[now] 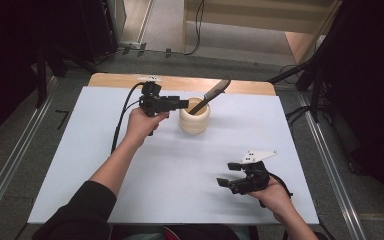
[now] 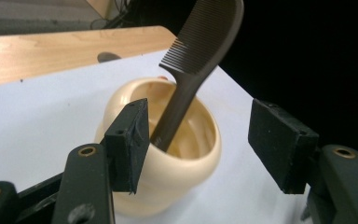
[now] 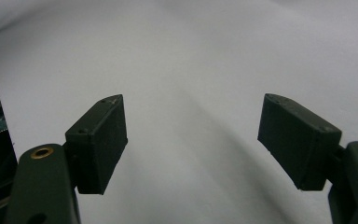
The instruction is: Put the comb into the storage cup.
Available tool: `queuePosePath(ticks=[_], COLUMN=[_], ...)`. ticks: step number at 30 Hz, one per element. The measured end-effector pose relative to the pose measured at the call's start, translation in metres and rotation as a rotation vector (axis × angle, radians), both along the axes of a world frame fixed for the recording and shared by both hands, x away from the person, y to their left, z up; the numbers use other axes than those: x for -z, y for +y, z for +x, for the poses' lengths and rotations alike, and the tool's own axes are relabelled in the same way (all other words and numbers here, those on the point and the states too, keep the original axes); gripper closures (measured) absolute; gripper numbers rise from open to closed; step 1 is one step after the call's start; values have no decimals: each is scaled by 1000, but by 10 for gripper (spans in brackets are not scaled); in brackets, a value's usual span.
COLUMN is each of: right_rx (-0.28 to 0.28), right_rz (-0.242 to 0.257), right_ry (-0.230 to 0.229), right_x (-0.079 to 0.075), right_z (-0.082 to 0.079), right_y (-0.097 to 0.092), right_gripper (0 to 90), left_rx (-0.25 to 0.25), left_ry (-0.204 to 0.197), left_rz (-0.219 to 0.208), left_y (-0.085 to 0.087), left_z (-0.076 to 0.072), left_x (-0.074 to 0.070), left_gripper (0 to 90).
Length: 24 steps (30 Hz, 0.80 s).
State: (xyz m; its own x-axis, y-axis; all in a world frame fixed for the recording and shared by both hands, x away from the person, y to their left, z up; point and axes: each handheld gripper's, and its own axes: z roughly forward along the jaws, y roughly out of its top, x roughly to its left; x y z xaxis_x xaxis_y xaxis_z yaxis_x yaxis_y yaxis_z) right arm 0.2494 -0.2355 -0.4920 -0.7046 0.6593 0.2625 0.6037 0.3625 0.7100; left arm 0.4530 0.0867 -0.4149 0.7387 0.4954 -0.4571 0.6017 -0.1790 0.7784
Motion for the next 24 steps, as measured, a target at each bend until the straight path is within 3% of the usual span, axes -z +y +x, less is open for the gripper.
queuePosePath(ticks=[12,24], right_rx=[-1,4], right_rz=[-5,-11], right_ry=[0,1], right_x=[1,0], right_z=[2,1], right_y=[1,3], right_gripper=[219,219], left_rx=[29,54], left_ry=[30,60], left_rz=[18,35], left_y=[25,34], left_z=[-18,-32], left_x=[2,13], left_gripper=[362,362])
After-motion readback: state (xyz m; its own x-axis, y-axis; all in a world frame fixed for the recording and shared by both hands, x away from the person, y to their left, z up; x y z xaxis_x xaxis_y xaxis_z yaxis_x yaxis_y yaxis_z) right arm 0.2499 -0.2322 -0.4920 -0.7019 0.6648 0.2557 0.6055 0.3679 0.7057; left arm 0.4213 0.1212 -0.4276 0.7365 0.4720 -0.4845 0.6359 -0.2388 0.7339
